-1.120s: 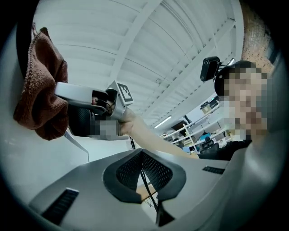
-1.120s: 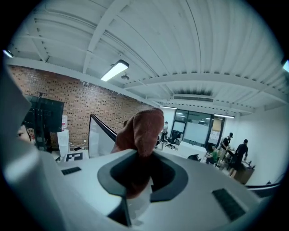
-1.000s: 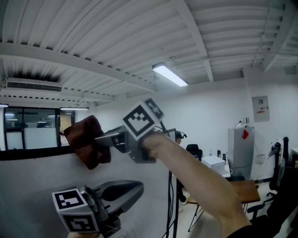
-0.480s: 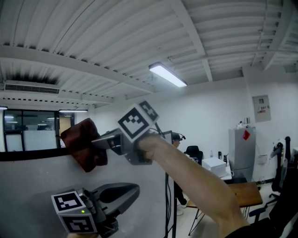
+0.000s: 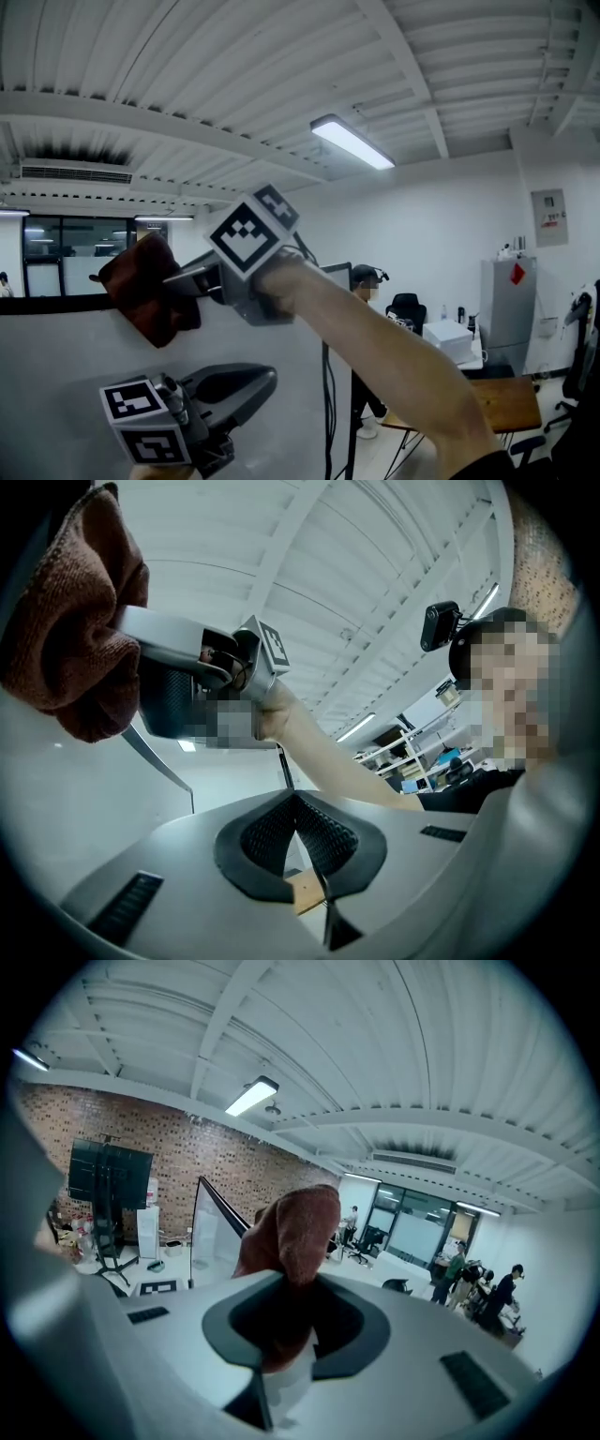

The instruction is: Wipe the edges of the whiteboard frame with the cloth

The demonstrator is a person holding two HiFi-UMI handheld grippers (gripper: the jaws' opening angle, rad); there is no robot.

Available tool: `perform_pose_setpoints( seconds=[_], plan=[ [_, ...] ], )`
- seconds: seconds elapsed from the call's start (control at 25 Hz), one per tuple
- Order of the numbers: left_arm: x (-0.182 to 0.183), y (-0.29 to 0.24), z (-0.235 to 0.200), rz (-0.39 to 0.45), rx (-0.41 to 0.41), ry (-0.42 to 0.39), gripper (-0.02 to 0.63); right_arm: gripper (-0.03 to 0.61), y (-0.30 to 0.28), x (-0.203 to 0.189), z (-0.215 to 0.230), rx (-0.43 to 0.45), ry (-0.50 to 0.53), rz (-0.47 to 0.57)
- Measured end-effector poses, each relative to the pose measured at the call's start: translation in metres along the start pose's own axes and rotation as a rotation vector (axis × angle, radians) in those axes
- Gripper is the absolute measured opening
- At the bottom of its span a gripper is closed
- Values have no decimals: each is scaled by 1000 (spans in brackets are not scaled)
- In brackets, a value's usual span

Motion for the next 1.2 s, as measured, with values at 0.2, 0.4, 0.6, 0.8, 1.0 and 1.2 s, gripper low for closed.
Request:
perform_pose_setpoints(
  seconds=[0.2,0.4,0.6,0.8,1.0,1.2],
  plan=[
    [1,-28,-4,5,25,-2,-11,72,15,-16,16,-21,16,-15],
    [6,-43,-10,16,30,7,-11,72,24,-17,26,-23,15,-5],
    [1,-55,-12,16,0,-2,-11,71,19,-19,27,-5,21,-8],
    [5,-58,-24,29,-50,-9,-11,72,24,-18,36,-15,8,-3],
    [2,-52,-34,52,-113,8,-11,72,27,-28,59,-87,-32,-26],
    [-3,-68,-30,45,-168,-7,-11,72,44,-47,87,-140,-91,-12]
  ],
)
Point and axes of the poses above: the fingertips, and each gripper's own axes: y backward along the fingers, z to its right, x out of its top, the point moved 1 cm from there along y, backward along the fingers, and after that the axes turned 14 degrees about -z, right-handed, at the moved point
